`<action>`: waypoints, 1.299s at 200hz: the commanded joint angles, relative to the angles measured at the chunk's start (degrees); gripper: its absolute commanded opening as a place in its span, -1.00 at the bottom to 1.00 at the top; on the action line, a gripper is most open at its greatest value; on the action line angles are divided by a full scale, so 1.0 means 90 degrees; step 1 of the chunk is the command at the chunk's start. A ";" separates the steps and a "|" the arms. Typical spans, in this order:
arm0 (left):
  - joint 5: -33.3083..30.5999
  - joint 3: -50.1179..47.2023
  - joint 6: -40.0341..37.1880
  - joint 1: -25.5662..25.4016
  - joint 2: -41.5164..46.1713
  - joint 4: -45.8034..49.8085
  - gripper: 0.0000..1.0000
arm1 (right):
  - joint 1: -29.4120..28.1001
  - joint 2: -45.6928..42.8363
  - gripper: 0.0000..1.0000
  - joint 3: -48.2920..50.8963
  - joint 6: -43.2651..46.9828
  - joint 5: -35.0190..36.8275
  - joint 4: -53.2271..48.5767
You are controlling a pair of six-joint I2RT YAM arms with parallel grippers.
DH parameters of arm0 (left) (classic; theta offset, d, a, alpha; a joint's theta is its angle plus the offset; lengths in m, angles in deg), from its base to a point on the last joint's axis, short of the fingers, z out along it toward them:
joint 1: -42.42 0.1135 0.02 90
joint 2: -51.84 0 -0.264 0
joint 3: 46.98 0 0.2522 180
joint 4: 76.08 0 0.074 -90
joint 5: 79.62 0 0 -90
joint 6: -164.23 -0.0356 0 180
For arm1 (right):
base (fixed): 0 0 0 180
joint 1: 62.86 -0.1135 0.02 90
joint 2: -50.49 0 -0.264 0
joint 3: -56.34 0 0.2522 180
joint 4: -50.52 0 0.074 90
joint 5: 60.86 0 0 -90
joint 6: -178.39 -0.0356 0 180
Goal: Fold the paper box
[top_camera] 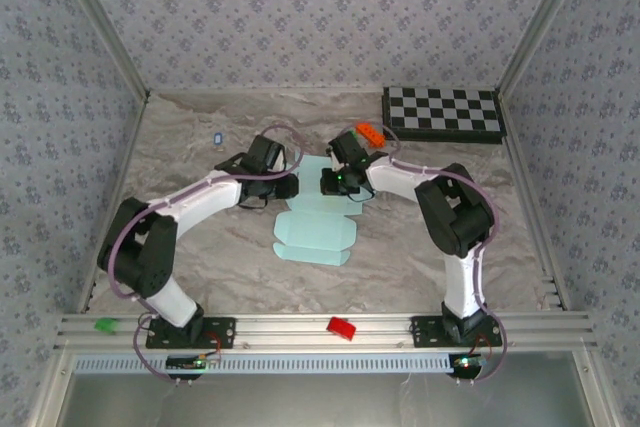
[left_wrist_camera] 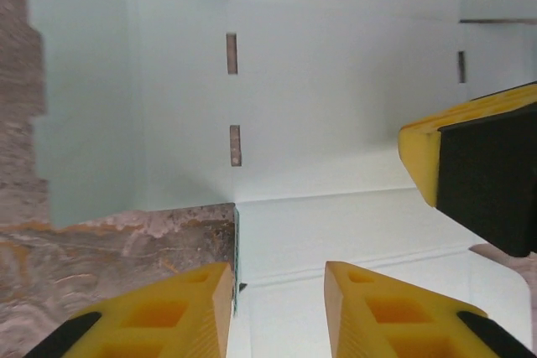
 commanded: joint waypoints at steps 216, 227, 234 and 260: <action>-0.0532 0.0151 -0.0315 -0.0689 -0.1671 0.0495 -1.00 | 0.1138 0.1700 0.21 -0.3494 0.3247 -0.0807 -0.2241; -0.0674 0.0180 -0.0546 -0.0678 -0.1677 0.0596 -1.00 | 0.1176 0.1837 0.22 -0.3716 0.3438 -0.0888 -0.2552; -0.0704 0.0173 -0.0719 -0.0670 -0.1671 0.0608 -1.00 | 0.1196 0.1913 0.22 -0.3823 0.3574 -0.0997 -0.2708; -0.0797 0.0192 -0.1123 -0.0631 -0.1696 0.0647 -1.00 | 0.1294 0.2123 0.24 -0.4058 0.4016 -0.1299 -0.2864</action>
